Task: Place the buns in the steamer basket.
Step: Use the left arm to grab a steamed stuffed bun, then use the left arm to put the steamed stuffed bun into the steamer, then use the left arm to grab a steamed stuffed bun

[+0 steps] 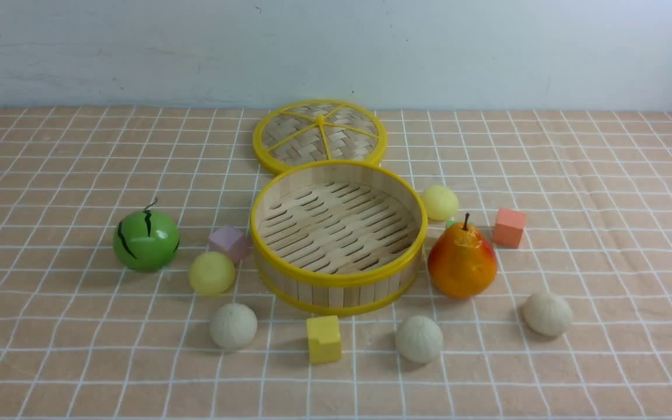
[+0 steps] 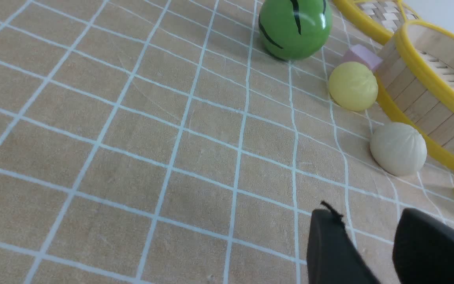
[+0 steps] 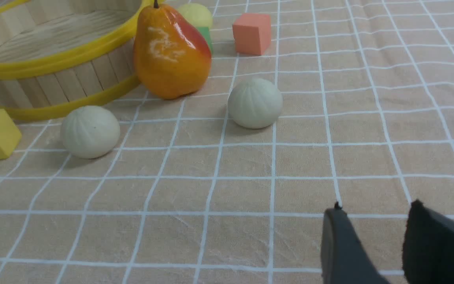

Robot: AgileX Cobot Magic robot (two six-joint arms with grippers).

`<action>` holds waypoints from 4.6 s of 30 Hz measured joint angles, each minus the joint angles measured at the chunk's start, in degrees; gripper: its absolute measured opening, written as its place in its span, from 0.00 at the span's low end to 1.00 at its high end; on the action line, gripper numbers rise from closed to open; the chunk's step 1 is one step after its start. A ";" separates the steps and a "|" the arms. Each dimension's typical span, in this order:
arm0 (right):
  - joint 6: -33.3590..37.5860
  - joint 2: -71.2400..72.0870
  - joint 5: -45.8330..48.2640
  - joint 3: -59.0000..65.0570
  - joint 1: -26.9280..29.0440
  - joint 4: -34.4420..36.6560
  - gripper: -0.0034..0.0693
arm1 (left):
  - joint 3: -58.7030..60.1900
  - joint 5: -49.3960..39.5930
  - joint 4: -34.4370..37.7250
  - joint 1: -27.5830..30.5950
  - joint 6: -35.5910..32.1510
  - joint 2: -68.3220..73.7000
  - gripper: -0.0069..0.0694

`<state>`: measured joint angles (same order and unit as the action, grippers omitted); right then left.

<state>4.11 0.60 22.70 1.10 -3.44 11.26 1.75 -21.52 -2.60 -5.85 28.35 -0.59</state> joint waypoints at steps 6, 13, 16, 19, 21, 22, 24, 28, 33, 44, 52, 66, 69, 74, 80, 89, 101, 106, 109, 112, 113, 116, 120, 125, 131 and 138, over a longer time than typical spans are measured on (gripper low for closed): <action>0.00 0.00 0.00 0.00 0.00 0.00 0.38 | 0.00 0.00 0.00 0.00 0.00 0.00 0.40; 0.00 0.00 0.00 0.00 0.00 0.00 0.38 | 0.00 0.00 0.00 0.00 0.00 0.00 0.40; 0.00 0.00 0.00 0.00 0.00 0.00 0.38 | 0.00 0.00 0.00 0.00 0.00 0.00 0.40; 0.00 0.00 0.00 0.00 0.00 0.00 0.38 | 0.00 1.75 0.80 0.00 0.29 0.00 0.40; 0.00 0.00 0.00 0.00 0.00 0.00 0.38 | 0.00 3.63 2.60 0.00 1.28 0.00 0.40; 0.00 0.00 0.00 0.00 0.00 0.00 0.38 | 0.00 6.21 6.07 0.00 3.07 0.00 0.40; 0.00 0.00 0.00 0.00 0.00 0.00 0.38 | 0.00 8.13 8.80 0.00 4.60 0.00 0.40; 0.00 0.00 0.00 0.00 0.00 0.00 0.38 | 0.00 14.97 18.15 0.00 8.50 0.00 0.40; 0.00 0.00 0.00 0.00 0.00 0.00 0.38 | -1.61 19.77 21.86 0.00 9.38 0.00 0.35; 0.00 0.00 0.00 0.00 0.00 0.00 0.38 | -33.35 -25.43 11.24 0.00 -3.17 27.18 0.07; 0.00 0.00 0.00 0.00 0.00 0.00 0.38 | -45.60 -29.13 12.53 -0.70 -19.15 57.94 0.07; 0.00 0.00 0.00 0.00 0.00 0.00 0.38 | -65.25 -20.37 4.40 -18.95 -17.31 91.22 0.10; 0.00 0.00 0.00 0.00 0.00 0.00 0.38 | -66.81 -18.98 3.70 -18.54 -18.02 94.14 0.17; 0.00 0.00 0.00 0.00 0.00 0.00 0.38 | -68.63 -16.27 3.42 -17.37 -19.29 98.58 0.44; 0.00 0.00 0.00 0.00 0.00 0.00 0.38 | -68.63 -14.58 3.42 -16.31 -19.29 101.22 0.52; 0.00 0.00 0.00 0.00 0.00 0.00 0.38 | -68.63 -12.38 4.27 -16.31 -19.32 103.60 0.49; 0.00 0.00 0.00 0.00 0.00 0.00 0.38 | -69.17 -11.65 5.55 -16.29 -20.82 106.61 0.36; 0.00 0.00 0.00 0.00 0.00 0.00 0.38 | -69.41 -15.29 6.15 -16.29 -20.82 104.58 0.10; 0.00 0.00 0.00 0.00 0.00 0.00 0.38 | -69.82 -18.18 7.10 -16.29 -20.82 100.79 0.08; 0.00 0.00 0.00 0.00 0.00 0.00 0.38 | -71.43 -20.25 9.21 -16.29 -21.54 97.76 0.08; 0.00 0.00 0.00 0.00 0.00 0.00 0.38 | -73.45 -20.83 11.90 -16.29 -23.52 95.74 0.08; 0.00 0.00 0.00 0.00 0.00 0.00 0.38 | -77.87 -18.94 15.91 -16.29 -27.77 95.19 0.08; 0.00 0.00 0.00 0.00 0.00 0.00 0.38 | -82.04 -14.03 18.68 -16.29 -32.92 99.39 0.08; 0.00 0.00 0.00 0.00 0.00 0.00 0.38 | -86.04 -10.20 18.54 -16.29 -36.07 108.50 0.10; 0.00 0.00 0.00 0.00 0.00 0.00 0.38 | -89.71 -9.86 16.89 -16.29 -38.24 116.65 0.31; 0.00 0.00 0.00 0.00 0.00 0.00 0.38 | -90.22 -14.95 16.28 -16.29 -36.52 112.36 0.70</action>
<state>4.11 0.60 22.70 1.10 -3.44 11.26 -88.47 -36.47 13.68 -22.14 -8.17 111.77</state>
